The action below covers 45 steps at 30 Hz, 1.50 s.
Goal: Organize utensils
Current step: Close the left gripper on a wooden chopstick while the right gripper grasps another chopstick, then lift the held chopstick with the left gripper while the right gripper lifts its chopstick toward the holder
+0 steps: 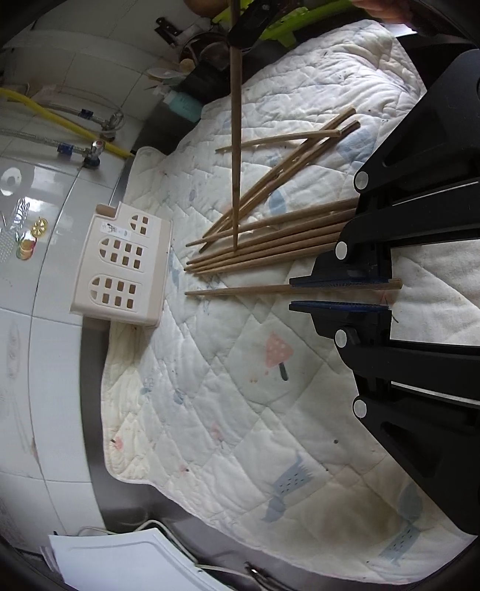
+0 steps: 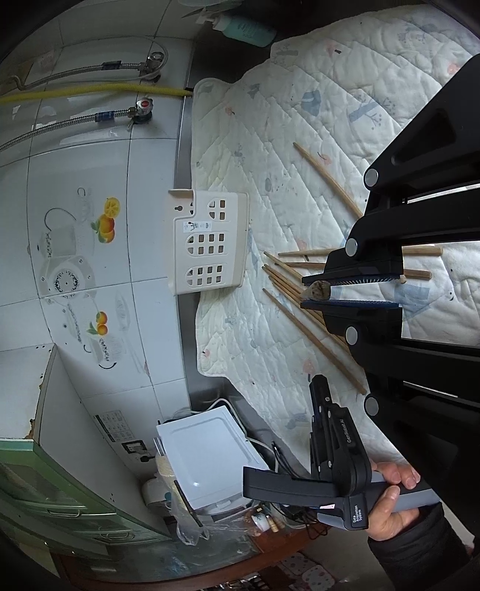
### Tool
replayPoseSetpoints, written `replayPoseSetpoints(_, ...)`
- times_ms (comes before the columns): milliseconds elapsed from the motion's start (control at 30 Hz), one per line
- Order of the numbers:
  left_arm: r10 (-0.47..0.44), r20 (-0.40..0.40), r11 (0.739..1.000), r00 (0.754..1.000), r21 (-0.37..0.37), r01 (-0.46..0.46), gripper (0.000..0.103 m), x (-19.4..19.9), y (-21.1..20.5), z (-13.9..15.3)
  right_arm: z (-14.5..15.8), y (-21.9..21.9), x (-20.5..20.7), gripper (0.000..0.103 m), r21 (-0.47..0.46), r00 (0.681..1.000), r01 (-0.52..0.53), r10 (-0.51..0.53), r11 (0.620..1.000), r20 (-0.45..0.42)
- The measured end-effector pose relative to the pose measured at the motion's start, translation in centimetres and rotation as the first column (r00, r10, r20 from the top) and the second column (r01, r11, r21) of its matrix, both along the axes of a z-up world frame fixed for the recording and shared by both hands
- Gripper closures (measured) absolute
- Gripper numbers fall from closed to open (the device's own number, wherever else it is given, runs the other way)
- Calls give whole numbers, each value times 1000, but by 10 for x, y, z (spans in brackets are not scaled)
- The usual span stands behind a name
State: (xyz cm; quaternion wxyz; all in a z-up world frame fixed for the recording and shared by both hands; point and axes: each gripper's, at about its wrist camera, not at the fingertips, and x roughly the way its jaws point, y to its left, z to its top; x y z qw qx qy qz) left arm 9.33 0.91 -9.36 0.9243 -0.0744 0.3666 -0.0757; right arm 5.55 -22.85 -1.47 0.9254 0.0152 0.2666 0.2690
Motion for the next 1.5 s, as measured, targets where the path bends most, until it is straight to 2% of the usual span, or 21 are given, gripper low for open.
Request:
replayPoseSetpoints(67, -23, -12, 1000, 1000, -10, 23, 98, -2, -3, -1, 0, 1, 1, 96, 6, 1000, 4, -4, 1000, -3)
replayPoseSetpoints(133, -24, -27, 1000, 999, 14, 25, 98, -2, -7, -4, 1, 1, 1, 96, 10, 1000, 3, -3, 1000, -1)
replayPoseSetpoints(300, -24, -69, 1000, 997, 3, 24, 82, 0, -9, -17, 1, 3, 1, 96, 0, 1000, -3, 3, 1000, 6)
replayPoseSetpoints(333, -25, -75, 1000, 997, 0, 25, 82, 1, -9, -19, 1, 3, 2, 96, 0, 1000, -2, 2, 1000, 5)
replayPoseSetpoints(467, -23, -101, 1000, 995, -4, 22, 83, 4, -10, -30, -1, 2, 4, 96, 6, 1000, 2, -2, 1000, -4)
replayPoseSetpoints(600, -5, -94, 1000, 996, 20, 7, 96, 5, -10, -31, 0, 1, 7, 96, 10, 1000, 2, -2, 1000, -4)
replayPoseSetpoints(667, 0, -93, 1000, 996, 5, 0, 97, 6, -7, -28, 4, 1, 8, 96, 13, 1000, 0, 0, 1000, 5)
replayPoseSetpoints(867, -5, -18, 1000, 1000, 12, 5, 98, 2, -3, -3, 24, 4, 13, 96, 6, 999, -13, 13, 1000, 39)
replayPoseSetpoints(1067, -10, 93, 999, 996, 38, 6, 98, 1, 2, 32, 53, 3, 23, 96, 22, 997, -27, 25, 999, 79)
replayPoseSetpoints(1200, -30, 115, 999, 993, 36, 26, 98, 6, 4, 47, 60, 6, 33, 96, 11, 997, -43, 42, 999, 67)
replayPoseSetpoints(1300, -50, 131, 997, 990, 61, 42, 98, 11, 5, 58, 67, 8, 41, 96, -3, 997, -56, 56, 998, 60)
replayPoseSetpoints(1500, -75, 143, 996, 987, 65, 66, 98, 26, 12, 81, 99, 1, 76, 96, -21, 996, -46, 48, 999, 70)
